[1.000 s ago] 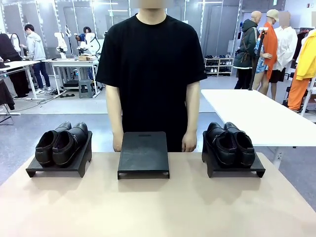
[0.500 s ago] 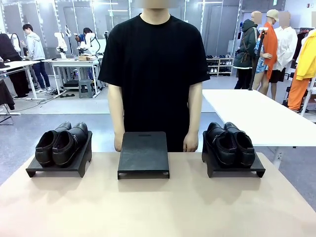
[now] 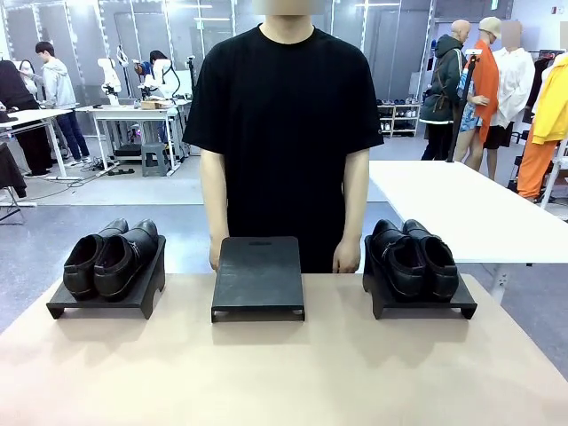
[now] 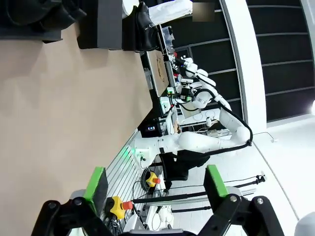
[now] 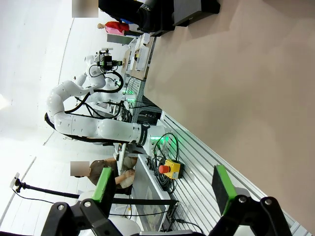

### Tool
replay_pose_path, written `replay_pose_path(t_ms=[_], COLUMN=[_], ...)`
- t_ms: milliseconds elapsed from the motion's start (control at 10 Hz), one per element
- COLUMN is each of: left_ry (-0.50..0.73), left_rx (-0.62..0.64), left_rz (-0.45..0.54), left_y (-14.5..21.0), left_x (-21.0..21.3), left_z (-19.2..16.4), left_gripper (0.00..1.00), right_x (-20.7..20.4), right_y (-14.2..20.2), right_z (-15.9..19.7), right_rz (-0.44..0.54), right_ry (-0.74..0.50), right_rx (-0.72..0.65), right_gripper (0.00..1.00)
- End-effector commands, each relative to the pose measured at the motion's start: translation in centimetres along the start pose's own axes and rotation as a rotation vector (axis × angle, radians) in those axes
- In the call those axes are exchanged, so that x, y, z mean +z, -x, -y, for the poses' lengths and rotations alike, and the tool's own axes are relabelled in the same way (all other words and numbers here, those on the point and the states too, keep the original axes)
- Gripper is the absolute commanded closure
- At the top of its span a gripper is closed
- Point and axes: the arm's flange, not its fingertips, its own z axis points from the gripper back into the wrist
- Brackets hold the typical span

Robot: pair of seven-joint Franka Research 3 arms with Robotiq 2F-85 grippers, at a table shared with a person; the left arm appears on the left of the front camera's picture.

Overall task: Place the shoes on the stand as instructed by the person.
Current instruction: Pick up another pair of Shoes and place it on the Shoes Stand indicated by the person.

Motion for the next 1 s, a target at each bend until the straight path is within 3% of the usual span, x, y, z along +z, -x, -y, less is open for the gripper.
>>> replay_pose_path(t_ms=[0, 900], left_ry=[-0.002, -0.002], left_rx=[-0.011, -0.011], left_rz=[-0.004, -0.004], left_y=[0.70, 0.70], left_x=[0.12, 0.12], left_z=[-0.18, -0.18], left_gripper=[0.00, 0.00], right_x=[-0.05, -0.05], right_y=[0.17, 0.17], right_z=[-0.37, -0.37], right_rz=[0.002, 0.002], right_ry=[-0.007, -0.007], right_rx=[0.007, 0.007], right_gripper=[0.00, 0.00])
